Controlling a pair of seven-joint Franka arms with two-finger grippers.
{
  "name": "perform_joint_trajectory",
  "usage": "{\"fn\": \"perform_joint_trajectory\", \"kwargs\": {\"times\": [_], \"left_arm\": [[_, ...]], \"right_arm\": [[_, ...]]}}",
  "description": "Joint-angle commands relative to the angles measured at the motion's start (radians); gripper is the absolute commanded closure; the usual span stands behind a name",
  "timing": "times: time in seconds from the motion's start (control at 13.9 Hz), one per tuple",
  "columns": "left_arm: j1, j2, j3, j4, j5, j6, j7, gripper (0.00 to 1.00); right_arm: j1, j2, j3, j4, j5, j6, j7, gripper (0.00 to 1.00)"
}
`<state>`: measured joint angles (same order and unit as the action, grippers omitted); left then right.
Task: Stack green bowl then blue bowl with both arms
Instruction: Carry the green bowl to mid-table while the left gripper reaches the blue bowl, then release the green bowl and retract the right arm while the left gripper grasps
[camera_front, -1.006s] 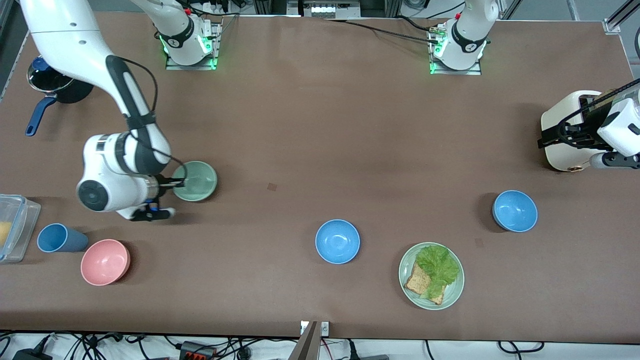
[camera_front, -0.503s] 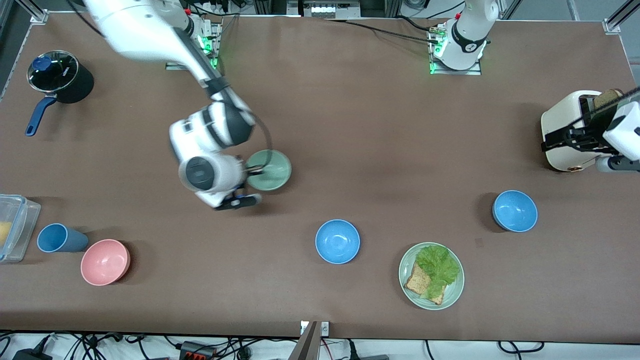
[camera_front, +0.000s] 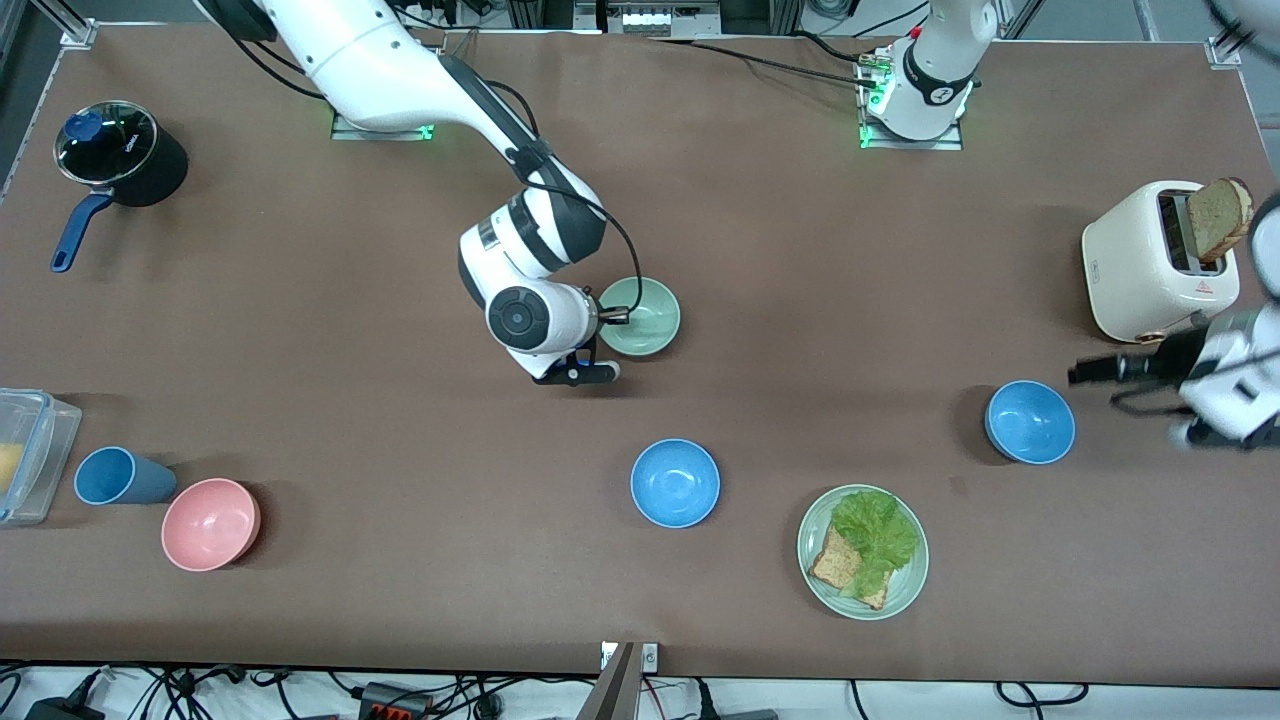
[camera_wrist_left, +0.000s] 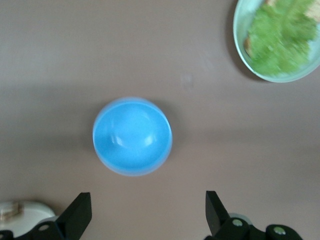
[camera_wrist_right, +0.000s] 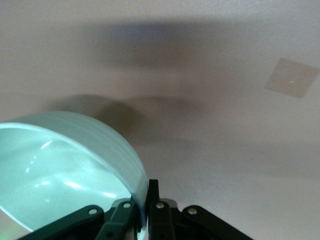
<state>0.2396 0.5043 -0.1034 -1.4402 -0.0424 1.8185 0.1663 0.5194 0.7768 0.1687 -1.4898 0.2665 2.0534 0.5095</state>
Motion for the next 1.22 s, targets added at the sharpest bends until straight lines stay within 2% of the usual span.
{"fn": "perform_joint_trajectory", "kwargs": {"times": [0.0,0.07,0.14,0.29,0.43,0.57,0.72,0.93,1.15], "left_arm": [[0.047,0.160,-0.005,0.116,-0.010,0.088,0.198,0.00],[0.055,0.186,-0.005,0.124,-0.008,0.122,0.260,0.00],[0.070,0.209,-0.005,0.127,-0.010,0.152,0.298,0.00],[0.093,0.253,-0.005,0.127,-0.008,0.217,0.358,0.00],[0.105,0.283,-0.005,0.124,-0.010,0.228,0.415,0.00],[0.104,0.292,-0.005,0.115,-0.008,0.228,0.420,0.00],[0.099,0.310,-0.005,0.109,-0.007,0.217,0.420,0.00],[0.104,0.312,-0.007,0.066,-0.008,0.203,0.427,0.07],[0.144,0.306,-0.018,0.017,-0.030,0.205,0.432,0.14]], "right_arm": [[0.030,0.025,-0.008,0.022,0.016,0.011,0.070,0.67],[0.028,0.016,-0.009,0.025,0.014,0.007,0.107,0.17],[0.027,0.006,-0.009,0.032,0.008,0.001,0.141,0.00],[0.015,-0.094,-0.021,0.036,0.004,-0.059,0.170,0.00],[-0.007,-0.206,-0.084,0.042,-0.006,-0.152,0.161,0.00],[-0.036,-0.270,-0.136,0.083,-0.044,-0.214,0.138,0.00],[-0.085,-0.289,-0.167,0.143,-0.093,-0.281,0.104,0.00],[-0.194,-0.292,-0.173,0.256,-0.101,-0.369,0.012,0.00],[-0.297,-0.304,-0.176,0.264,-0.105,-0.380,-0.055,0.00]]}}
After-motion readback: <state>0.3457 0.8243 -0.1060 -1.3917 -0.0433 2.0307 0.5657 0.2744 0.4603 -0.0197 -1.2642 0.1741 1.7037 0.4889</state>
